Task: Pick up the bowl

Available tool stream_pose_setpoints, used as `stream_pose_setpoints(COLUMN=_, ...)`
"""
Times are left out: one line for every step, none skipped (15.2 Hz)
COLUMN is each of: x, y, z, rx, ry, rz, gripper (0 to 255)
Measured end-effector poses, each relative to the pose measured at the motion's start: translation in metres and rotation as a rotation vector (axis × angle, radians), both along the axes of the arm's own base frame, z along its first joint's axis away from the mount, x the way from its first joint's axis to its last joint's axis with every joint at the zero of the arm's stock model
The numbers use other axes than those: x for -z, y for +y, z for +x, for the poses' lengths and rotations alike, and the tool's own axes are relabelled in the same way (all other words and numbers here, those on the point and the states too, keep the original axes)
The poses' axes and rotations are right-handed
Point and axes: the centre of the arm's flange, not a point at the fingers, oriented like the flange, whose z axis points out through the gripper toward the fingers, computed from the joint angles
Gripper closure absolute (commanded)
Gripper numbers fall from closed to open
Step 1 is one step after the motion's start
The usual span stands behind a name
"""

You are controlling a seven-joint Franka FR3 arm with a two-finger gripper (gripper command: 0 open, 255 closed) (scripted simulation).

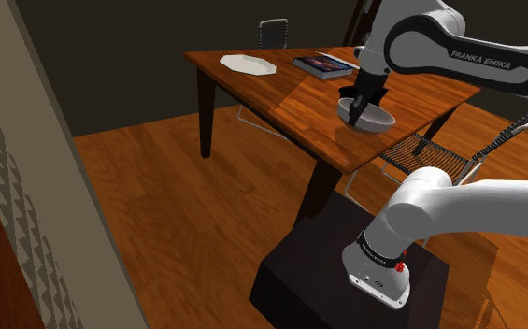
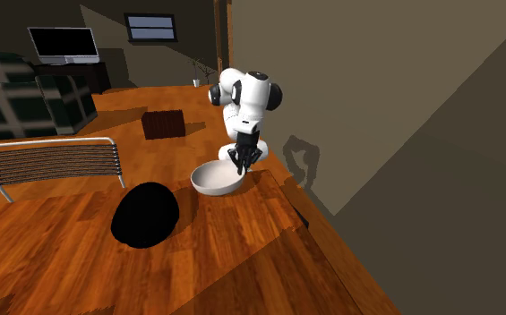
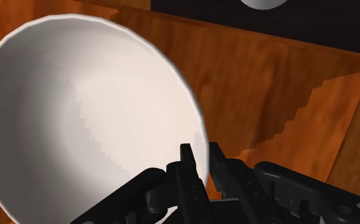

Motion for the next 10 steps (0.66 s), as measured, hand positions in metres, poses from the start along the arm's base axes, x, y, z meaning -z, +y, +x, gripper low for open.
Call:
stream_pose_setpoints(x=-0.006, y=0.0, z=0.0, rx=0.0, ry=0.0, rz=0.0, gripper=255)
stream_pose_setpoints(x=-0.011, y=0.001, z=-0.001, rx=0.0, ry=0.0, rz=0.0, gripper=255)
stream_pose_setpoints(x=-0.016, y=0.001, z=0.0, rx=0.0, ry=0.0, rz=0.0, gripper=255)
stream_pose_setpoints(x=-0.021, y=0.001, z=0.0, rx=0.0, ry=0.0, rz=0.0, gripper=255)
stream_pose_setpoints(x=-0.027, y=0.0, z=0.0, rx=0.0, ry=0.0, rz=0.0, gripper=255)
stream_pose_setpoints(x=-0.033, y=-0.001, z=0.0, rx=0.0, ry=0.0, rz=0.0, gripper=255)
stream_pose_setpoints(x=-0.037, y=0.0, z=0.0, rx=0.0, ry=0.0, rz=0.0, gripper=255)
stream_pose_setpoints(x=-0.042, y=0.0, z=-0.001, rx=0.0, ry=0.0, rz=0.0, gripper=255)
stream_pose_setpoints(x=-0.047, y=0.0, z=-0.001, rx=0.0, ry=0.0, rz=0.0, gripper=255)
stream_pose_setpoints(x=-0.05, y=0.0, z=-0.001, rx=0.0, ry=0.0, rz=0.0, gripper=255)
